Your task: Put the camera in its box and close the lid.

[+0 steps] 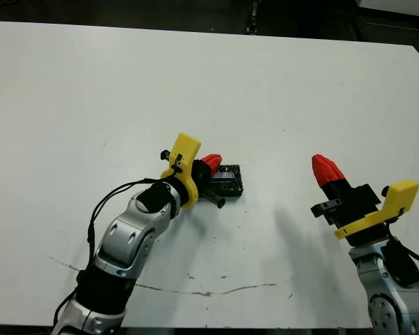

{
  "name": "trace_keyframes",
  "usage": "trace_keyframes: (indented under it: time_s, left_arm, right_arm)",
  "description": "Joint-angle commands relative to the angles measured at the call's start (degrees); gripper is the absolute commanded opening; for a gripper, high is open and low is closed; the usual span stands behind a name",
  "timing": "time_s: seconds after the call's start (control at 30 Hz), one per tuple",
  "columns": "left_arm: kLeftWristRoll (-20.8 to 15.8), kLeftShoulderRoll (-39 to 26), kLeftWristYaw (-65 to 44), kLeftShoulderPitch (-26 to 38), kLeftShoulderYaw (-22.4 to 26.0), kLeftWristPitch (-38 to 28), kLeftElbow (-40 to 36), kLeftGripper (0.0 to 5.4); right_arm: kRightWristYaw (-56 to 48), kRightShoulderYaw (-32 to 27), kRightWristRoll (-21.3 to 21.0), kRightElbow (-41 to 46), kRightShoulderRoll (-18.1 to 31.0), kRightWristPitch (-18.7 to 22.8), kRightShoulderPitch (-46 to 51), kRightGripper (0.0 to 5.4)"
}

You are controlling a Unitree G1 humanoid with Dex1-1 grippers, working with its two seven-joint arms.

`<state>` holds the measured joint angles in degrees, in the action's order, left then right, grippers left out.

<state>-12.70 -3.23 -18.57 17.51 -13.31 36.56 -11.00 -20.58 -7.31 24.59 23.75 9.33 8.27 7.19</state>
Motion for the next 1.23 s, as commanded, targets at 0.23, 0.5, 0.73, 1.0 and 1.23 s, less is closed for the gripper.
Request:
trace_keyframes:
  time_s: [0.23, 0.5, 0.73, 1.0, 1.23]
  left_arm:
    - [-3.6, -4.6, -3.3, -7.9, 7.7, -7.8, -6.2, 0.02]
    - [-10.9, -6.2, -5.5, -11.3, 19.7, -19.4, -11.0, 0.02]
    - [-13.0, -4.2, -2.4, -15.8, 25.5, -26.3, -10.8, 0.02]
    - [-6.8, 2.6, 4.1, -18.5, 25.0, -41.0, -5.2, 0.02]
    - [-4.9, 3.6, 6.4, -18.8, 23.4, -44.0, -4.4, 0.02]
  right_arm:
    - [0.7, -0.2, -0.2, 0.3, 0.7, 0.5, 0.3, 0.0]
    - [1.6, -0.2, 0.5, 0.6, 0.2, 1.3, 0.1, 0.0]
    - [2.8, 0.1, -0.1, 0.8, 0.0, 1.3, 0.0, 0.0]
    - [4.5, 0.2, 0.1, 0.5, -1.6, 0.8, 0.1, 0.0]
    - [7.0, 0.5, -1.5, 0.8, -2.8, 0.5, 0.4, 0.0]
